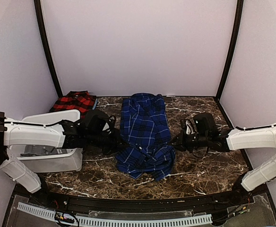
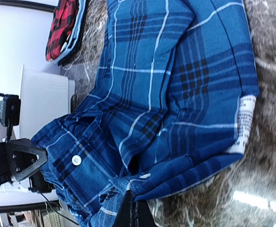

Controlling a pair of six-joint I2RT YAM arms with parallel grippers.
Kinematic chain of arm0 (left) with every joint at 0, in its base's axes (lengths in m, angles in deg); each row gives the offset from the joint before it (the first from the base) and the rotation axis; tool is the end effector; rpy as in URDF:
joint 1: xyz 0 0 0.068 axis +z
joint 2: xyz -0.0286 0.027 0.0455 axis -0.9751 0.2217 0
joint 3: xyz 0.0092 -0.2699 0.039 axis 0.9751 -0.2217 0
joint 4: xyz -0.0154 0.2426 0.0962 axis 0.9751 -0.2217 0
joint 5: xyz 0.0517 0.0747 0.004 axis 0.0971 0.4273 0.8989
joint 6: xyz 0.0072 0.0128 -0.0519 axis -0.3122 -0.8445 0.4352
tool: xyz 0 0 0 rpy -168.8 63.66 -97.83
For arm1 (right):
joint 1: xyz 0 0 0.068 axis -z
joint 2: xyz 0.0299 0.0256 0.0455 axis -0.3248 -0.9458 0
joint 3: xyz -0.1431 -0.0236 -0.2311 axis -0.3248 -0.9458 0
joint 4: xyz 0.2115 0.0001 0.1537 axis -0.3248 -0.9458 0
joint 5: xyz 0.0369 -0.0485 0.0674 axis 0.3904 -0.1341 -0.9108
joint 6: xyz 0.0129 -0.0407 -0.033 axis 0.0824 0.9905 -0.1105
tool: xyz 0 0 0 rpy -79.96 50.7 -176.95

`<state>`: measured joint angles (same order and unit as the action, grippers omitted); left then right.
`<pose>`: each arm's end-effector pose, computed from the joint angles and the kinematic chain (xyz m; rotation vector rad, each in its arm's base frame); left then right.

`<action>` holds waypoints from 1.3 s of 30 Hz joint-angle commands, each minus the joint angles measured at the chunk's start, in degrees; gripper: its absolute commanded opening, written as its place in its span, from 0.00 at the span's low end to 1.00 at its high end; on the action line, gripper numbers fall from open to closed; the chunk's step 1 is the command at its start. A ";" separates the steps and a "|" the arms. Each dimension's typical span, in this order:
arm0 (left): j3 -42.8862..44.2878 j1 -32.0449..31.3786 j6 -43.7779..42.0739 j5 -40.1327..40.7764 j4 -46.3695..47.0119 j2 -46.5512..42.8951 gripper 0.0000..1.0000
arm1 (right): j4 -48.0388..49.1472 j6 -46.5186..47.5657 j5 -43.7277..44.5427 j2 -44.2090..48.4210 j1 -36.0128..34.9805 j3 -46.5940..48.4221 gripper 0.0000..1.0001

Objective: Fold and stack the long sleeve shirts
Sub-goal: Fold the rectangle-folded shirt at the center of the board.

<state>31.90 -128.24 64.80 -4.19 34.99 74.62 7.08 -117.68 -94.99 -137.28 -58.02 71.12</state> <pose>0.1932 -0.2497 0.2277 -0.2203 2.4882 -1.2668 0.1991 0.1777 0.1879 0.1139 2.4514 1.2391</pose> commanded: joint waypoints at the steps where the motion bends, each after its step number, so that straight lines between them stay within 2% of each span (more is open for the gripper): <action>1: 3.36 3.06 3.21 1.12 3.64 3.02 0.00 | 2.60 2.42 -2.99 -5.65 4.21 5.38 0.00; 9: 7.90 9.28 7.13 4.70 7.82 10.60 0.00 | 5.93 2.23 -6.73 -16.83 11.97 13.33 0.00; 22: 18.97 16.37 3.09 3.18 9.08 26.99 0.00 | 10.82 2.94 -13.25 -36.64 17.15 26.94 0.00; 29: 14.40 17.72 1.58 3.32 12.67 28.39 0.00 | 12.63 3.34 -13.55 -42.00 17.27 29.66 0.00; 36: 15.19 18.74 -3.01 1.84 13.57 29.24 0.00 | 12.72 3.94 -12.02 -41.31 17.28 30.18 0.00; 37: 15.94 18.86 -3.42 1.70 13.11 29.59 0.01 | 12.19 4.24 -12.05 -41.42 17.28 31.08 0.00; 39: 16.55 19.26 -4.24 1.56 12.67 29.80 0.10 | 11.31 4.65 -12.09 -41.41 17.29 32.07 0.03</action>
<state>47.07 -110.12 64.10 -1.87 47.41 103.75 17.40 -114.73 -107.47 -179.20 -40.93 100.19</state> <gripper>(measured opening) 0.041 0.003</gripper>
